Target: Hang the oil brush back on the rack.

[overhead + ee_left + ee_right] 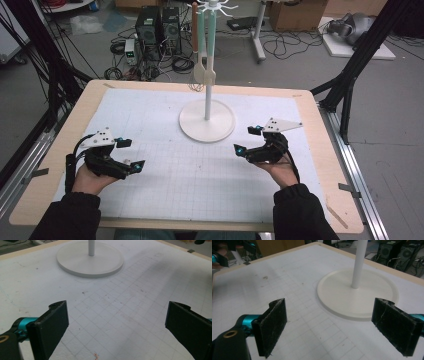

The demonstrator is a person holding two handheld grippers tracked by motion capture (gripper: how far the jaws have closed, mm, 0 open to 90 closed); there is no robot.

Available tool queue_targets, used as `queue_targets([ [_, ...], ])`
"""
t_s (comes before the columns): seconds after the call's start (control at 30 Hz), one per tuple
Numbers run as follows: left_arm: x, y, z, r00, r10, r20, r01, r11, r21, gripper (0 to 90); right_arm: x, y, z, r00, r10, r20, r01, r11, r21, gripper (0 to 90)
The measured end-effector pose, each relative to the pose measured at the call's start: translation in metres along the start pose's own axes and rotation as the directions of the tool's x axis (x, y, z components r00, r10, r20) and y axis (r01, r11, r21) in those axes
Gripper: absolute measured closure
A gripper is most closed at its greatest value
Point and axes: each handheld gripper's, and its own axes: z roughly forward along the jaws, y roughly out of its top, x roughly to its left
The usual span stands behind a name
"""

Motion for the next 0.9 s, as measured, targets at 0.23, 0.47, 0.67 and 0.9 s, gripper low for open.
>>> queue_targets([
  [0.23, 0.0, 0.0, 0.0, 1.0, -0.001, -0.004, 0.001, 1.0, -0.002, 3.5, 0.002, -0.014, -0.004, 0.9999, 0.011, 0.006, -0.011, 1.0, 0.012, 11.6],
  [0.47, 0.0, -0.001, 0.001, 1.0, 0.001, -0.008, -0.001, 1.0, -0.001, 3.4, 0.004, -0.027, -0.012, 0.9997, 0.021, 0.014, -0.022, 0.999, 0.033, 11.6],
  [0.67, 0.0, -0.001, 0.002, 1.0, -0.002, -0.005, 0.002, 1.0, 0.0, 3.4, 0.005, -0.037, -0.018, 0.9994, 0.031, 0.017, -0.031, 0.999, 0.022, 11.5],
  [0.9, 0.001, -0.002, 0.002, 1.0, -0.008, -0.002, 0.008, 1.0, -0.003, 3.4, 0.007, -0.048, -0.027, 0.999, 0.037, 0.024, -0.037, 0.999, 0.032, 11.6],
])
